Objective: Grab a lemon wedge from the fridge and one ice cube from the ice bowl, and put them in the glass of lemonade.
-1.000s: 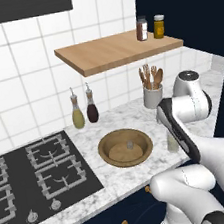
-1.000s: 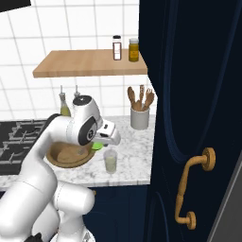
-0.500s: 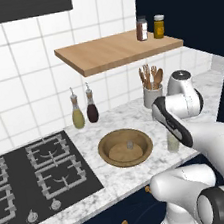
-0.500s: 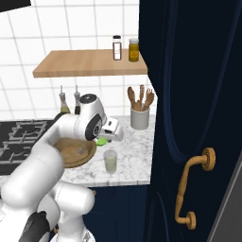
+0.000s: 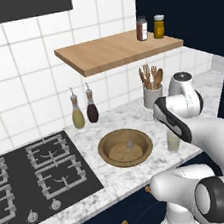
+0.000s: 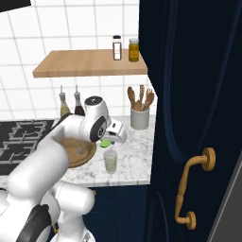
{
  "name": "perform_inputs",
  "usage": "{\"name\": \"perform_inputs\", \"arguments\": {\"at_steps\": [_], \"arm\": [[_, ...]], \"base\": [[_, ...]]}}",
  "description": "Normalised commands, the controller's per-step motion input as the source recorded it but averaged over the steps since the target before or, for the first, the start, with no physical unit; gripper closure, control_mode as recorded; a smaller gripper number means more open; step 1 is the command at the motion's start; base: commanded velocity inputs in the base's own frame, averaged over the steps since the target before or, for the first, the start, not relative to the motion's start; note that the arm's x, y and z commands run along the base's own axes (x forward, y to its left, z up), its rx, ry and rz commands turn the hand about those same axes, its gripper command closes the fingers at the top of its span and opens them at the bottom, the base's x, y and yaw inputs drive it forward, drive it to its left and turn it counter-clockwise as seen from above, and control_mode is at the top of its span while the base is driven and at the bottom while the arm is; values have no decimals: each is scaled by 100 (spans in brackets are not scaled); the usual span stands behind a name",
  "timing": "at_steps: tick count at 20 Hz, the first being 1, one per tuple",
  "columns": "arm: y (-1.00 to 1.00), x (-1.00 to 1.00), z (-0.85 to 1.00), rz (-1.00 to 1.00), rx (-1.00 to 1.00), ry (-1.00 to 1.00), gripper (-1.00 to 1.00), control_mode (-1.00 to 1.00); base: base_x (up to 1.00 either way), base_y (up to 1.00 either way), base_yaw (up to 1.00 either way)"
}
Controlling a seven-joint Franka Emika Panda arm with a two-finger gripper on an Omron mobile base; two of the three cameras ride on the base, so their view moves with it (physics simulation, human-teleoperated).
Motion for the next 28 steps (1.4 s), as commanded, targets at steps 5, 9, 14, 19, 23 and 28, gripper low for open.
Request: {"name": "perform_inputs", "arguments": {"at_steps": [5, 9, 14, 19, 23, 28], "arm": [[0, 0, -24, 0, 3, -11, 100, -100], [-6, 0, -4, 0, 2, -12, 100, -100], [0, 0, -2, 0, 0, 0, 100, -100], [0, 0, -8, 0, 0, 0, 100, -100], [0, 0, 0, 0, 0, 0, -100, -100], [0, 0, 0, 0, 0, 0, -100, -100]], "base": [[0, 0, 0], [0, 0, 0], [0, 0, 0], [0, 0, 0], [0, 0, 0], [0, 0, 0]]}}
